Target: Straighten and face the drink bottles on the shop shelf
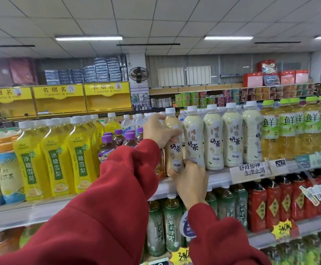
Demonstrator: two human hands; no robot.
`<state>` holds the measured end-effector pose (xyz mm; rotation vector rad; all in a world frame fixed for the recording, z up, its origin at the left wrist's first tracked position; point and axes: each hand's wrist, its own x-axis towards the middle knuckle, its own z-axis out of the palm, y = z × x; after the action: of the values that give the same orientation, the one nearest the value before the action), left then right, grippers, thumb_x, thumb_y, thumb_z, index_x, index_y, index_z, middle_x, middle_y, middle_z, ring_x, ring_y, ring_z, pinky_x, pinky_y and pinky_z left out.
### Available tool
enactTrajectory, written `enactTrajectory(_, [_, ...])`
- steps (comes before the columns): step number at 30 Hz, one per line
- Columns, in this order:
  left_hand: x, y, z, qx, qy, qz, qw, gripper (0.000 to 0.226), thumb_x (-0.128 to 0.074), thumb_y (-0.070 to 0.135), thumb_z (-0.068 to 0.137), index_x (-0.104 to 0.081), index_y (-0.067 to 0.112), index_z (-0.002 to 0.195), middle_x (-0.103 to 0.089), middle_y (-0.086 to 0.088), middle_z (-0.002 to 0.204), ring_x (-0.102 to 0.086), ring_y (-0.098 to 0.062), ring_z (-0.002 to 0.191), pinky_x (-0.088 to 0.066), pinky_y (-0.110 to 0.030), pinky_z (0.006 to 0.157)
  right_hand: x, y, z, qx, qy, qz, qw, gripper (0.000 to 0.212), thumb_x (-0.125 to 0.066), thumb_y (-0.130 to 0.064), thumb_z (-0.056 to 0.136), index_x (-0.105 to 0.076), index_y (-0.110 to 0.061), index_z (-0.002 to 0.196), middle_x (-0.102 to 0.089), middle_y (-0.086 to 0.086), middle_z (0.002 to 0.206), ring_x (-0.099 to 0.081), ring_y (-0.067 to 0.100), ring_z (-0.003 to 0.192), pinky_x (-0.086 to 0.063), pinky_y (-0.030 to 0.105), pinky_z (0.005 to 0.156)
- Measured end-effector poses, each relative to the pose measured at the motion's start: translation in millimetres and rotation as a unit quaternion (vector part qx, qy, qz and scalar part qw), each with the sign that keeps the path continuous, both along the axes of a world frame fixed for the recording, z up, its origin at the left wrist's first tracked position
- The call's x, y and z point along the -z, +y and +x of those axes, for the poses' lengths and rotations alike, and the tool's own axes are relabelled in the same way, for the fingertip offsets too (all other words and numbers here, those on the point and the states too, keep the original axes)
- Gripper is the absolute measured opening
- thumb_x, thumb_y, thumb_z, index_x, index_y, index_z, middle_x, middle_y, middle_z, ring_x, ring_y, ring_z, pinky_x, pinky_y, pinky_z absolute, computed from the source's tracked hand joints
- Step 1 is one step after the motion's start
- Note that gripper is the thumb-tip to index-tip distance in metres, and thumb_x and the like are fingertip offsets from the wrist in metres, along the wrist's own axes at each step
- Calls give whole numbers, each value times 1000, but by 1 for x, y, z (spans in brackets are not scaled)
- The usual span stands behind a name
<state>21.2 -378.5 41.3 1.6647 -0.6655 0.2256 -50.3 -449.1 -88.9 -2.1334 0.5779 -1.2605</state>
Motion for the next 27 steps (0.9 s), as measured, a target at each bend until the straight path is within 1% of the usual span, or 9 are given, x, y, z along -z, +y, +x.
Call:
enactTrajectory(6, [5,1,0,7,-18,4,1000,77,-94,11,71,-54,12,137,-73,-14,86,-73,-15,47,-58,-24,44,1,3,-2,5,-8,-8,1000,28,-78,-42,74,-70,-18,87,-72,-1,79,-68,26,76,-53,35,66])
enactTrajectory(8, [6,1,0,3,-26,-1,1000,78,-92,12,72,-54,10,140,-74,-15,88,-77,-20,53,-64,-33,50,2,3,-1,7,-13,-12,1000,29,-79,-42,74,-71,-18,88,-73,-1,80,-68,26,76,-52,34,66])
enactTrajectory(11, [6,2,-2,5,-23,-13,1000,81,-91,11,74,-52,8,144,-76,-17,102,-80,-37,70,-67,-52,67,2,2,-1,10,-15,-19,1000,32,-80,-43,74,-71,-17,90,-73,-1,82,-69,26,78,-52,33,66])
enactTrajectory(15, [3,10,-9,0,-18,-36,999,81,-92,12,75,-51,10,145,-62,-15,140,-78,-44,84,-66,-56,72,3,2,0,15,-16,-25,999,34,-81,-45,74,-71,-17,92,-74,0,83,-69,26,80,-51,32,65])
enactTrajectory(17, [4,18,-16,3,-21,-59,998,79,-91,12,77,-51,12,145,-58,-13,144,-79,-42,79,-66,-55,67,4,1,0,22,-14,-29,999,34,-80,-46,75,-70,-18,91,-74,0,84,-69,26,80,-51,32,65])
enactTrajectory(19, [8,28,-25,8,-23,-88,996,76,-89,13,80,-51,13,145,-58,-12,145,-79,-34,64,-67,-51,61,5,1,0,20,-19,-30,999,34,-80,-46,75,-71,-18,91,-74,-1,83,-69,26,80,-49,32,63])
enactTrajectory(22, [21,53,-42,0,-47,-125,991,70,-88,16,81,-55,17,142,-62,-7,140,-75,-20,53,-65,-37,54,6,2,-1,19,-35,-29,999,32,-82,-43,74,-73,-17,90,-74,0,81,-68,27,80,-41,29,61])
enactTrajectory(25, [52,94,-60,0,-48,-157,986,62,-88,12,80,-61,24,134,-66,-1,136,-72,-21,50,-64,-37,51,4,5,-6,23,-56,-41,997,24,-81,-40,74,-72,-20,83,-72,-3,73,-66,24,70,-36,26,60])
enactTrajectory(27, [80,130,-73,-2,-37,-155,987,64,-90,10,78,-63,24,135,-69,6,133,-71,-23,48,-61,-34,48,3,9,-11,24,-75,-50,996,23,-82,-40,74,-73,-20,82,-70,-5,68,-57,19,60,-36,25,59])
